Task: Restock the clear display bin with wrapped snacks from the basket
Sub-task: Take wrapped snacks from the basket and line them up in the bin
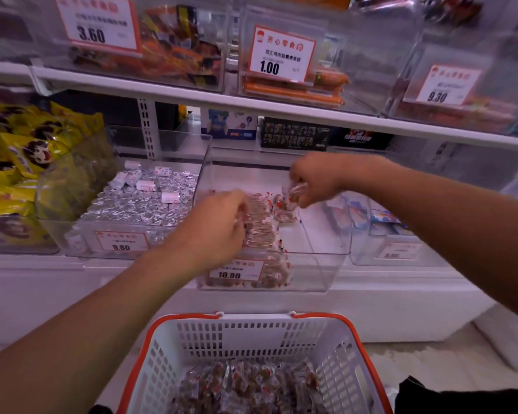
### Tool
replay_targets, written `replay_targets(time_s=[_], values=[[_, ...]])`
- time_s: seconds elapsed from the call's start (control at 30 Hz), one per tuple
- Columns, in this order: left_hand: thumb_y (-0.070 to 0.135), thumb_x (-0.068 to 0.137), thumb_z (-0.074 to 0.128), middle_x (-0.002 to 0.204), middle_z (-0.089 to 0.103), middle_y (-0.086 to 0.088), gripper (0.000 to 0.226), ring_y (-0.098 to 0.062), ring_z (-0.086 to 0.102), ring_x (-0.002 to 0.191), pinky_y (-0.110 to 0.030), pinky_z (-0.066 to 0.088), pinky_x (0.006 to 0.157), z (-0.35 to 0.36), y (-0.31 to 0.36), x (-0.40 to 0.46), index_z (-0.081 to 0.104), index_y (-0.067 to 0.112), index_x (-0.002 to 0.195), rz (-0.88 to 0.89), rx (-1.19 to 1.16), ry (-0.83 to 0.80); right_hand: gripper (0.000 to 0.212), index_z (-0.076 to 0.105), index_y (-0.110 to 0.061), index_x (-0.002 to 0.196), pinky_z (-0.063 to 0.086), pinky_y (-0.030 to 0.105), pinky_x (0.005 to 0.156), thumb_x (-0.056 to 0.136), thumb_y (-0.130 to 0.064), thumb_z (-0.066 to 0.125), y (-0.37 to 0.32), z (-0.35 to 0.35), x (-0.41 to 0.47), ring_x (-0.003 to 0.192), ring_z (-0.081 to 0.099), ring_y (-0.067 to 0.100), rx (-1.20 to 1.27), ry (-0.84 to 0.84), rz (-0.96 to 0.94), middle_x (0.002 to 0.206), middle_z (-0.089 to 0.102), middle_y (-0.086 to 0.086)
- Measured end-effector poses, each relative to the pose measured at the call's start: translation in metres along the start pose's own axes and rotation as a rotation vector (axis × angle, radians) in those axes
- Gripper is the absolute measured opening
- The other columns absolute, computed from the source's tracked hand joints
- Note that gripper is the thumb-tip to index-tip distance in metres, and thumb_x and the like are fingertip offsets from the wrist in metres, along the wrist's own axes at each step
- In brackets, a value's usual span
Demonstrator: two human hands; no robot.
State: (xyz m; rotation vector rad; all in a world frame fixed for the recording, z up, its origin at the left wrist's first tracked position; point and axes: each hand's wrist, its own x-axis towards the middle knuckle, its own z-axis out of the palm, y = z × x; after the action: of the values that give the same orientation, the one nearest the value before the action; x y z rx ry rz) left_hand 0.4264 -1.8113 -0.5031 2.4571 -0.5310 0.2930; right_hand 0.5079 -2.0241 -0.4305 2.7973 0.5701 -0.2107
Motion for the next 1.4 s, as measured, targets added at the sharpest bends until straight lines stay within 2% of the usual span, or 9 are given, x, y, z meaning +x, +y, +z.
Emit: replay_targets(time_s=[0.13, 0.27, 0.47, 0.63, 0.7, 0.83, 1.0, 1.13, 1.4], values=[[0.01, 0.097, 0.043, 0.099, 0.064, -0.004, 0.018, -0.021, 0.058, 0.082, -0.038, 0.049, 0.072, 0.016, -0.006, -0.004, 0.054, 0.02, 0.107, 0.033, 0.209, -0.137, 0.037, 0.068, -0.012, 0.114, 0.053, 0.025, 0.067, 0.085, -0.034, 0.073, 0.0, 0.04, 0.057, 0.09, 0.071, 0.019, -0.076, -0.435, 0.01, 0.101, 0.074, 0.004], [0.008, 0.096, 0.043, 0.087, 0.061, -0.005, 0.018, -0.024, 0.058, 0.075, -0.038, 0.048, 0.064, 0.018, -0.01, -0.003, 0.049, 0.02, 0.109, 0.032, 0.217, -0.144, 0.015, 0.068, -0.019, 0.098, 0.056, 0.027, 0.068, 0.086, -0.026, 0.073, -0.002, 0.066, 0.074, 0.083, 0.069, 0.018, 0.005, -0.543, -0.016, 0.105, 0.073, 0.01], [0.007, 0.096, 0.04, 0.09, 0.064, -0.01, 0.018, -0.028, 0.059, 0.078, -0.046, 0.053, 0.071, 0.016, -0.008, -0.004, 0.052, 0.016, 0.106, -0.002, 0.185, -0.217, 0.036, 0.061, -0.012, 0.119, 0.05, 0.025, 0.063, 0.088, -0.028, 0.069, 0.001, 0.072, 0.075, 0.088, 0.068, 0.022, 0.043, -0.487, 0.03, 0.111, 0.07, 0.009], [0.003, 0.095, 0.04, 0.087, 0.064, -0.011, 0.02, -0.029, 0.059, 0.078, -0.048, 0.053, 0.072, 0.017, -0.009, -0.003, 0.05, 0.015, 0.109, -0.022, 0.196, -0.238, 0.009, 0.059, -0.025, 0.093, 0.046, 0.024, 0.059, 0.089, -0.024, 0.066, 0.008, 0.065, 0.076, 0.079, 0.066, 0.017, 0.061, -0.363, 0.042, 0.096, 0.07, 0.005], [0.004, 0.096, 0.04, 0.086, 0.064, -0.011, 0.021, -0.029, 0.06, 0.077, -0.049, 0.053, 0.072, 0.018, -0.009, -0.004, 0.05, 0.016, 0.108, -0.022, 0.195, -0.232, 0.021, 0.049, -0.033, 0.08, 0.041, 0.023, 0.055, 0.089, -0.024, 0.066, 0.011, 0.063, 0.078, 0.076, 0.061, 0.015, 0.051, -0.298, 0.044, 0.091, 0.067, 0.001], [0.005, 0.097, 0.038, 0.083, 0.063, -0.007, 0.021, -0.025, 0.059, 0.073, -0.047, 0.053, 0.069, 0.02, -0.009, -0.005, 0.051, 0.018, 0.106, -0.018, 0.185, -0.231, 0.007, 0.06, -0.024, 0.094, 0.049, 0.029, 0.071, 0.089, -0.026, 0.064, 0.008, 0.07, 0.088, 0.091, 0.065, 0.024, -0.017, -0.272, 0.039, 0.098, 0.069, 0.005], [0.006, 0.096, 0.038, 0.087, 0.064, -0.008, 0.02, -0.026, 0.059, 0.075, -0.047, 0.054, 0.069, 0.021, -0.011, -0.004, 0.051, 0.018, 0.107, -0.017, 0.183, -0.23, 0.017, 0.064, -0.014, 0.095, 0.051, 0.032, 0.078, 0.087, -0.029, 0.066, 0.008, 0.079, 0.1, 0.09, 0.063, 0.025, -0.071, -0.209, 0.079, 0.095, 0.068, 0.005], [0.007, 0.096, 0.039, 0.092, 0.066, -0.009, 0.02, -0.028, 0.061, 0.08, -0.047, 0.055, 0.072, 0.023, -0.013, -0.002, 0.051, 0.017, 0.109, -0.027, 0.196, -0.229, 0.063, 0.047, -0.012, 0.127, 0.048, 0.033, 0.076, 0.076, -0.025, 0.081, 0.012, 0.083, 0.104, 0.095, 0.054, 0.024, -0.064, -0.105, 0.119, 0.114, 0.059, 0.009], [0.071, 0.092, 0.039, 0.07, 0.055, 0.001, 0.053, -0.019, 0.052, 0.065, -0.036, 0.047, 0.061, 0.018, -0.018, -0.002, 0.049, 0.022, 0.075, 0.154, 0.241, -0.386, 0.035, 0.062, -0.013, 0.109, 0.052, 0.032, 0.068, 0.081, -0.028, 0.077, 0.013, 0.088, 0.101, 0.08, 0.057, 0.022, -0.252, -0.053, 0.133, 0.086, 0.051, -0.001]])
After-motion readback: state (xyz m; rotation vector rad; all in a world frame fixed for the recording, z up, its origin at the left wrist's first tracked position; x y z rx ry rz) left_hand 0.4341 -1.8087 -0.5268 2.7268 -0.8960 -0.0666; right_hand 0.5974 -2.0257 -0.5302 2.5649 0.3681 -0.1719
